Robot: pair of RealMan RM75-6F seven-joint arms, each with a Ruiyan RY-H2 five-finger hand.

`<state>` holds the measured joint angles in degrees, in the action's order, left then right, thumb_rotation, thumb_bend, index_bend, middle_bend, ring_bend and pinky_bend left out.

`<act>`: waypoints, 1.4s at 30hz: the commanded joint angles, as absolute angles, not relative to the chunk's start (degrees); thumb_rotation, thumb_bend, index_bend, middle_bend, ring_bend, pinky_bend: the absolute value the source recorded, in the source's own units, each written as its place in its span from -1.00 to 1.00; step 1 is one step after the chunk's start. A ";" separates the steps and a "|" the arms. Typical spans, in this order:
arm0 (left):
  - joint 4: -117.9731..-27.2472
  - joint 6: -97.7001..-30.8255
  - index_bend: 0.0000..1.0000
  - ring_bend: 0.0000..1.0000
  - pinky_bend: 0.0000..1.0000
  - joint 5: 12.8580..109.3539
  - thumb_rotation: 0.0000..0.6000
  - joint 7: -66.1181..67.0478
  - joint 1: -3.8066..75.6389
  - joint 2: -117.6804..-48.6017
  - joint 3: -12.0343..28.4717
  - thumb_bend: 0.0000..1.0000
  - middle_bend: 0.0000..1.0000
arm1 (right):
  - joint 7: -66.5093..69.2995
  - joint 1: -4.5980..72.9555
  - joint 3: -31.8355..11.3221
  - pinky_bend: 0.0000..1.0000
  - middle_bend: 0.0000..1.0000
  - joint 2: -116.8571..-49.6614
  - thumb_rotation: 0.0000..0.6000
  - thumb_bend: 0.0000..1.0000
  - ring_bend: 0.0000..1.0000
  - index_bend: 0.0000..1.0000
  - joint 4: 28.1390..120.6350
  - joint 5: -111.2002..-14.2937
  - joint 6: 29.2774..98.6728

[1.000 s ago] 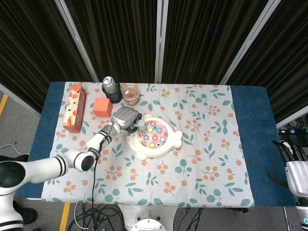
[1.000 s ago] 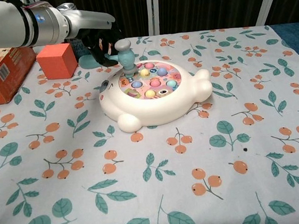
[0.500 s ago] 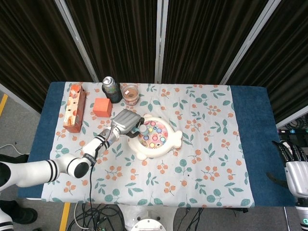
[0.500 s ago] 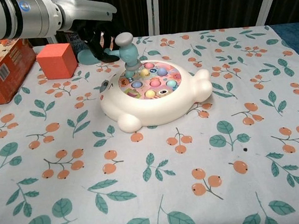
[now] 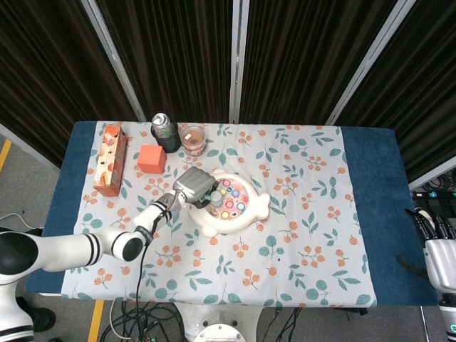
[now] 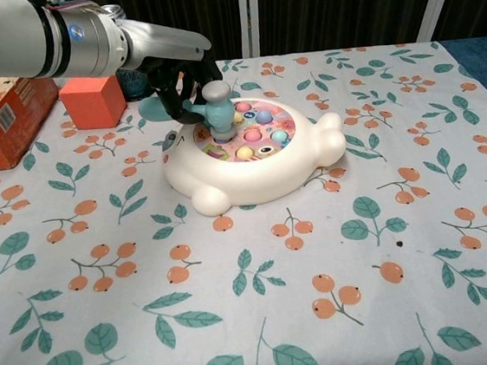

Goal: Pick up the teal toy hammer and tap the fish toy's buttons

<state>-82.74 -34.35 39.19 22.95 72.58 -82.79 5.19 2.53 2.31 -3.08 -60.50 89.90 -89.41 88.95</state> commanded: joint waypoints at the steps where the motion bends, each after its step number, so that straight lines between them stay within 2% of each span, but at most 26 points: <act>1: -81.68 -33.95 0.43 -0.04 0.08 37.15 1.00 24.34 73.94 -83.56 3.83 0.17 0.18 | 2.69 2.34 -3.03 -0.77 -0.59 -60.60 1.00 -1.00 -0.89 -0.77 89.79 -89.41 88.82; 16: -86.14 -37.14 0.43 -0.04 0.08 36.15 1.00 23.74 74.40 -80.39 3.76 0.18 0.18 | 3.18 2.18 -3.12 -0.77 -0.59 -60.75 1.00 -1.00 -0.89 -0.77 89.44 -89.50 89.20; 23: -89.84 -45.57 0.42 -0.05 0.08 43.67 1.00 13.82 64.86 -77.11 5.20 0.17 0.15 | 3.60 2.38 -3.18 -0.77 -0.59 -60.64 1.00 -1.00 -0.89 -0.77 89.12 -89.59 88.97; 27: -90.20 -49.23 0.38 -0.06 0.06 48.84 1.00 9.02 58.72 -75.81 3.47 0.16 0.12 | 3.70 2.62 -3.19 -0.77 -0.59 -60.72 1.00 -1.00 -0.89 -0.77 88.99 -89.85 88.80; 31: -88.27 -49.13 0.29 -0.10 0.04 51.97 1.00 6.72 54.81 -77.01 1.11 0.14 0.08 | 3.58 2.68 -3.13 -0.77 -0.59 -60.86 1.00 -1.00 -0.89 -0.77 89.09 -90.24 88.99; 42: -80.14 -46.59 0.22 -0.14 -0.03 55.46 1.00 3.67 50.81 -83.28 1.09 -0.03 0.04 | 2.99 2.44 -3.02 -0.77 -0.59 -60.58 1.00 -1.00 -0.89 -0.77 89.82 -90.32 89.35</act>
<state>-80.96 -47.30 55.27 3.74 51.21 -82.55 1.06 2.99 2.44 -3.02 -60.58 89.82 -90.31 89.35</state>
